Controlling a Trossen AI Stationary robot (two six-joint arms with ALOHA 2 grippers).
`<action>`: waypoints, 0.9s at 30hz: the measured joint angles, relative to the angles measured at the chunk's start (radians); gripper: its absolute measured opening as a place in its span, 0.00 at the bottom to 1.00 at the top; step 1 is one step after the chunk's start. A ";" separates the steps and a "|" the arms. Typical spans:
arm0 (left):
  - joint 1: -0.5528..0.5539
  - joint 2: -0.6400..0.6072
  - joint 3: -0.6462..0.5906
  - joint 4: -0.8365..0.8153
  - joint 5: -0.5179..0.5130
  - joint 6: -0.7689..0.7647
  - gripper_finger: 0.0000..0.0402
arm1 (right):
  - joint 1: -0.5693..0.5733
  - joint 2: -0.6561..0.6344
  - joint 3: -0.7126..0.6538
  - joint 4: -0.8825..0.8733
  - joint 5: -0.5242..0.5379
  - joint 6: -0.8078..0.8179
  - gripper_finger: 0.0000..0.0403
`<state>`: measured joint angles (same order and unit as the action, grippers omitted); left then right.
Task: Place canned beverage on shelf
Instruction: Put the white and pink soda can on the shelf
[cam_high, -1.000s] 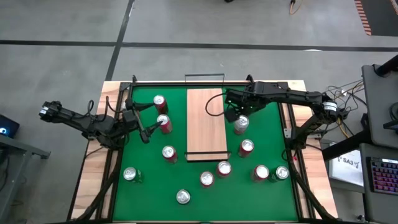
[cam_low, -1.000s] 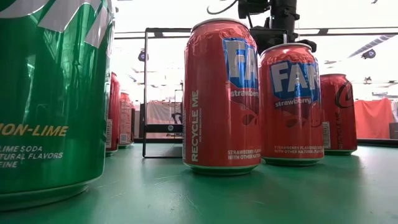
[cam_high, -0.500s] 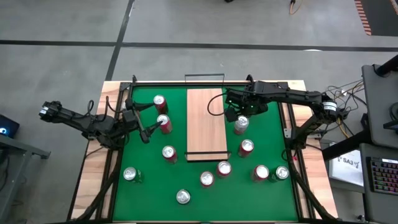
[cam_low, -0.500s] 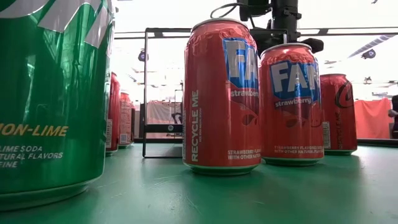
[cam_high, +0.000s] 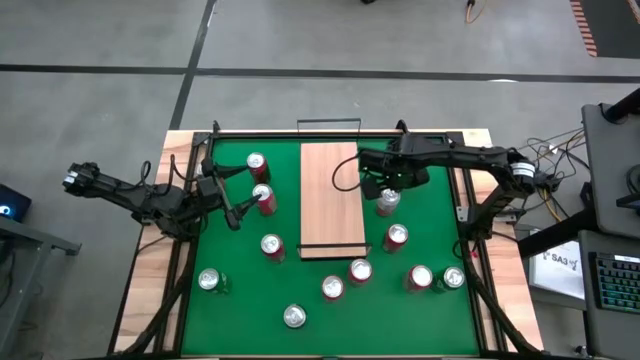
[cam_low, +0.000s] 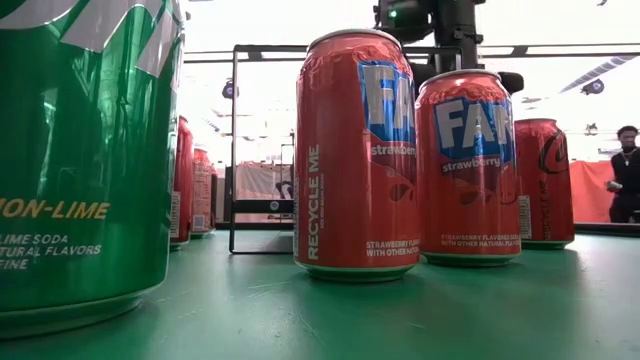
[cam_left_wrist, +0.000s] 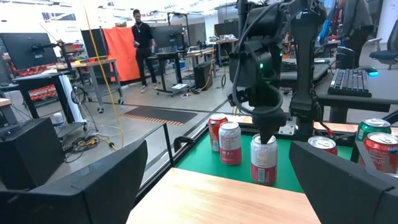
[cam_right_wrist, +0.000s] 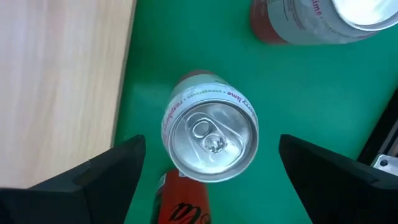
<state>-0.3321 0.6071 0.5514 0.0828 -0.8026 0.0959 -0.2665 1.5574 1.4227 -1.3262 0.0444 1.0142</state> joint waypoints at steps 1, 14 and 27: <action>0.000 0.000 0.000 0.000 0.000 0.000 0.94 | 0.000 0.006 -0.003 0.000 0.000 0.000 0.90; 0.000 0.000 0.000 0.000 0.000 0.000 0.94 | 0.000 0.081 -0.036 0.017 0.002 -0.023 0.83; 0.000 0.000 0.000 0.000 0.000 0.000 0.94 | 0.000 0.059 0.009 -0.044 -0.013 -0.030 0.68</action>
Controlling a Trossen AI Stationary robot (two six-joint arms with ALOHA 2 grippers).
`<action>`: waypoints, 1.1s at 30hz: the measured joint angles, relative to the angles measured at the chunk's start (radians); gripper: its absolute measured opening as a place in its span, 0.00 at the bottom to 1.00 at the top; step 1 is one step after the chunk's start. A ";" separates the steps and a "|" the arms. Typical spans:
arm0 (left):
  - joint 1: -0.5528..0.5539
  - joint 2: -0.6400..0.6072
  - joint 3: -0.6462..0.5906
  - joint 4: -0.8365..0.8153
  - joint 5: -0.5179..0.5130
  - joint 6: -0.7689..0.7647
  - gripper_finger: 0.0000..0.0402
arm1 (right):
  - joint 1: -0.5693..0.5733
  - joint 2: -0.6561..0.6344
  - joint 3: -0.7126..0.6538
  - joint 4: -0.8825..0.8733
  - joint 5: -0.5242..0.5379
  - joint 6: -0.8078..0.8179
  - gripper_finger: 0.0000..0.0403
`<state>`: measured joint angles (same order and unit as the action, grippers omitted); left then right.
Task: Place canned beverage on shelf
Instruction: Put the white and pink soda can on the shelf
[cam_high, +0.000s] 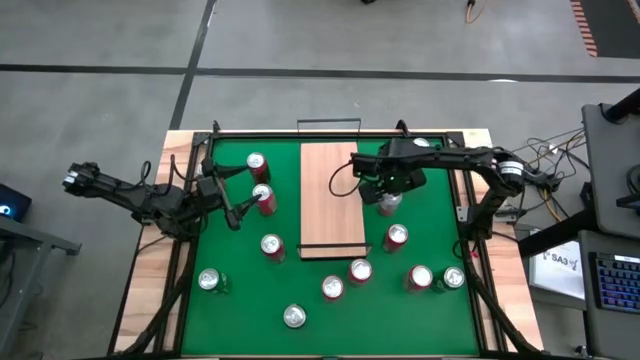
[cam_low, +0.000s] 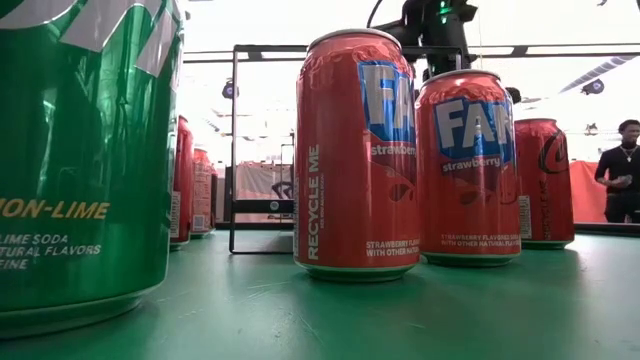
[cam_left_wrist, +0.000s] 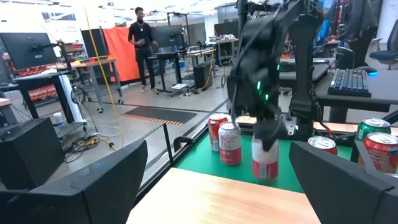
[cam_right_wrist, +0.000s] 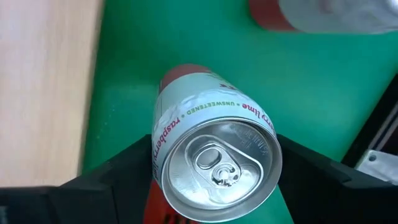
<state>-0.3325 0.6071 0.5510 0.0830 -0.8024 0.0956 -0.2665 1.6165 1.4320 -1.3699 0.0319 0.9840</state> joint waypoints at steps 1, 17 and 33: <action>0.000 0.000 0.000 0.000 0.000 0.000 0.94 | 0.000 -0.014 0.018 -0.012 0.000 0.000 0.68; 0.000 0.000 0.000 0.006 0.000 0.011 0.94 | 0.011 0.031 0.425 -0.020 0.073 -0.108 0.68; 0.000 0.002 0.000 0.006 0.000 0.019 0.94 | 0.031 0.341 0.762 -0.150 0.040 -0.415 0.68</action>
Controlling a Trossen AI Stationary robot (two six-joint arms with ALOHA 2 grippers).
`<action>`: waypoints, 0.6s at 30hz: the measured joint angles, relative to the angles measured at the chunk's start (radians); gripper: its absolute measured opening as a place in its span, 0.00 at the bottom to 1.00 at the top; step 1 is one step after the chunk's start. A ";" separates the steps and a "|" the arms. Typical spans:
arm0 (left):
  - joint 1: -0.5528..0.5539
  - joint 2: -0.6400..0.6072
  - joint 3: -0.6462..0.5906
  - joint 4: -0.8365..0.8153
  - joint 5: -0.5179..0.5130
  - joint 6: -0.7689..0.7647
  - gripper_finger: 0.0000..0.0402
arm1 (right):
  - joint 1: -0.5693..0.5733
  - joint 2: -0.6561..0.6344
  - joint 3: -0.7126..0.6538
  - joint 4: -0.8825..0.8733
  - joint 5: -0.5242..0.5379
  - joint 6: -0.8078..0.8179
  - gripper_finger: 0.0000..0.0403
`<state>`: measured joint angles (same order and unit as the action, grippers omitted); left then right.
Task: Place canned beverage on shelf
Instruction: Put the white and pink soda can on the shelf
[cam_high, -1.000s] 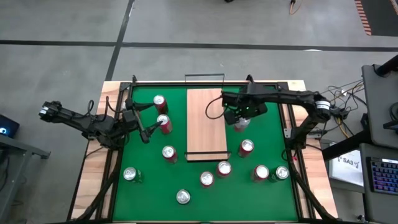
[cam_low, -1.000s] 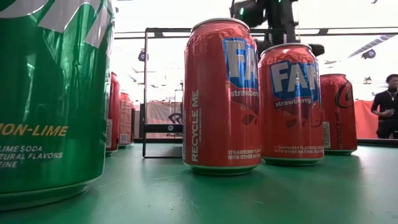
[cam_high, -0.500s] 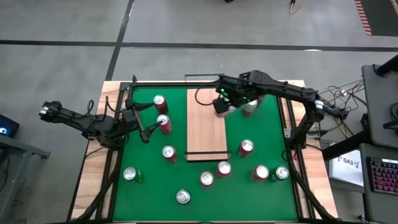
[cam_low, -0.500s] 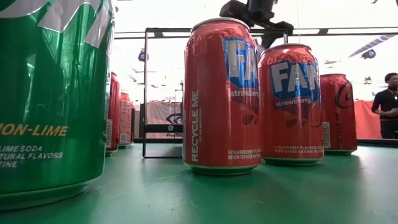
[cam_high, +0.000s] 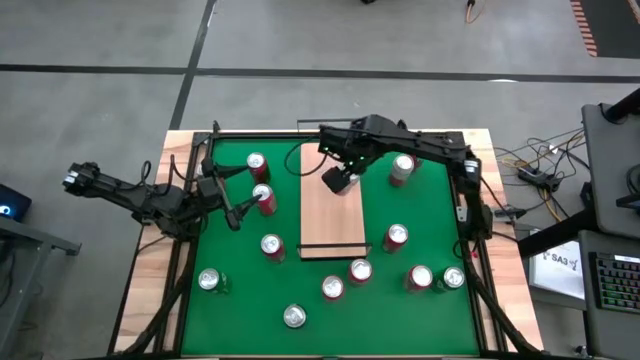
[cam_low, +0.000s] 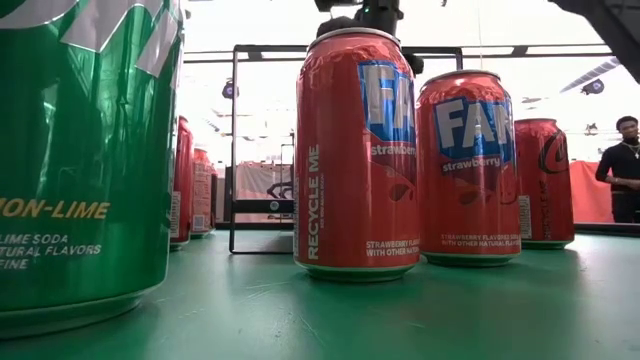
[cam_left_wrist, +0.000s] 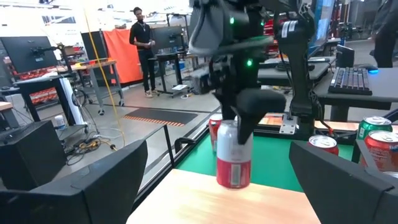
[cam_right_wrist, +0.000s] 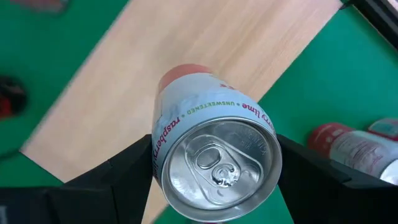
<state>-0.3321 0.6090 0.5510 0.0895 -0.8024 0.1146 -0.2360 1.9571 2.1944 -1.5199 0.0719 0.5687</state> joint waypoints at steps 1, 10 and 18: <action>0.000 0.000 0.000 0.000 0.000 0.000 0.94 | 0.006 0.017 0.015 -0.011 0.002 -0.052 0.68; 0.000 0.000 0.000 0.000 0.000 0.005 0.94 | 0.108 0.140 0.108 -0.047 0.022 -0.447 0.68; 0.000 0.002 0.000 0.000 0.000 0.008 0.94 | 0.132 0.160 0.107 -0.051 0.066 -0.478 0.68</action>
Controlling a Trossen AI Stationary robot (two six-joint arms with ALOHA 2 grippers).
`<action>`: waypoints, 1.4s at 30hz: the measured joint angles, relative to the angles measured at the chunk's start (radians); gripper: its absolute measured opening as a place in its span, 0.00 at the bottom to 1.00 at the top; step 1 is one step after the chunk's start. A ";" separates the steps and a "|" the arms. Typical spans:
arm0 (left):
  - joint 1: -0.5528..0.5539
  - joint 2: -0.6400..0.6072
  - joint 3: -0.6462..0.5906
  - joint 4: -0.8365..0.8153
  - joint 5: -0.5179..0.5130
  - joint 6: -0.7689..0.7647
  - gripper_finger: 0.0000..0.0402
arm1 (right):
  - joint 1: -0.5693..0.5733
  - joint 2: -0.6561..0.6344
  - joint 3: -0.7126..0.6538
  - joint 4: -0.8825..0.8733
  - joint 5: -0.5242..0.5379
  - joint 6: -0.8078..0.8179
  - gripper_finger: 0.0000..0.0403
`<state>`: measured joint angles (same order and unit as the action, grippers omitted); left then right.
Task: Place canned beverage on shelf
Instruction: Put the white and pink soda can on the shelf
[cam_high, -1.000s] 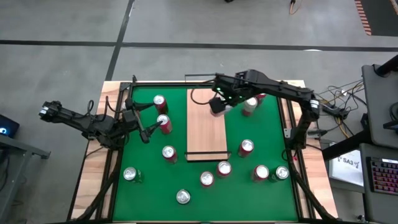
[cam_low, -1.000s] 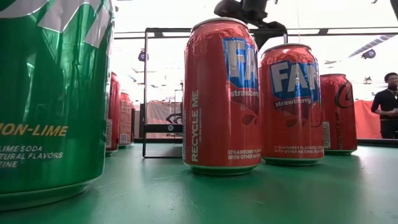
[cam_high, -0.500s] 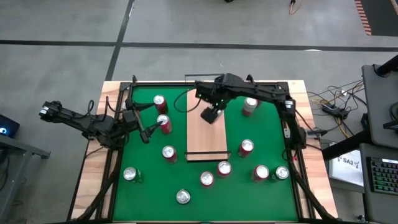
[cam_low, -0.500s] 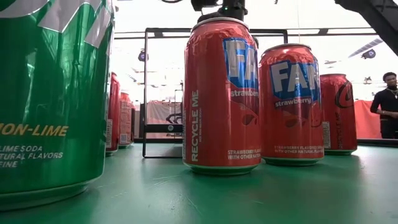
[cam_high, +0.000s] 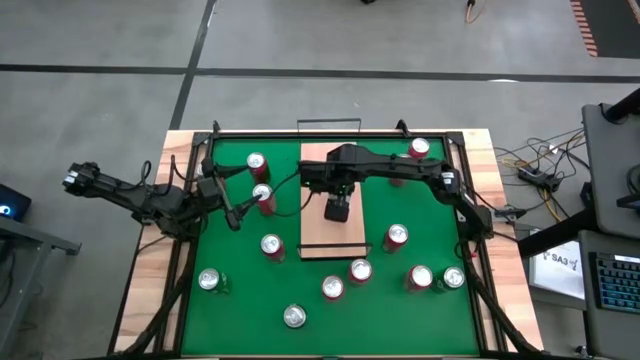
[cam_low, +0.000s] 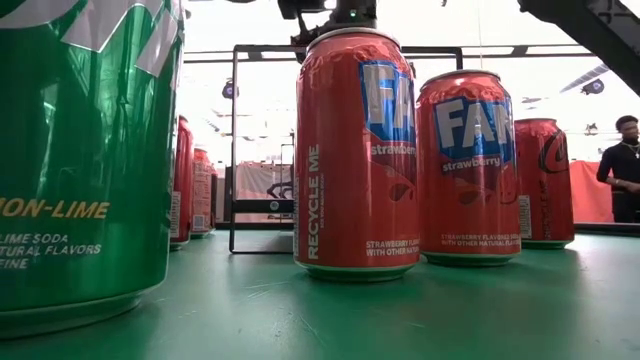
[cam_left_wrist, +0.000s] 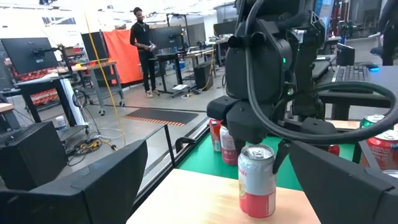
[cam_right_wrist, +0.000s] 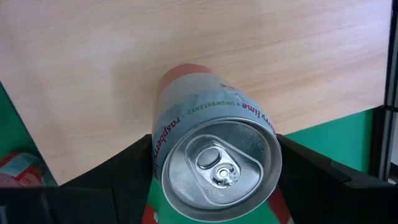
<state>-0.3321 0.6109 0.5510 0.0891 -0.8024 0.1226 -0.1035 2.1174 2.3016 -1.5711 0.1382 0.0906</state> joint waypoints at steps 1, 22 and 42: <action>0.000 0.001 0.000 0.000 0.000 0.000 0.94 | 0.000 0.000 0.000 0.000 0.003 0.004 0.68; 0.000 0.001 0.000 0.000 0.000 0.000 0.94 | -0.001 0.005 -0.016 0.047 0.023 0.066 0.71; 0.000 0.002 0.000 0.000 0.000 0.003 0.94 | -0.002 0.035 0.006 0.087 0.021 0.074 0.78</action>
<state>-0.3321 0.6125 0.5510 0.0891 -0.8021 0.1261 -0.1055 2.1529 2.3080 -1.4839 0.1589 0.1646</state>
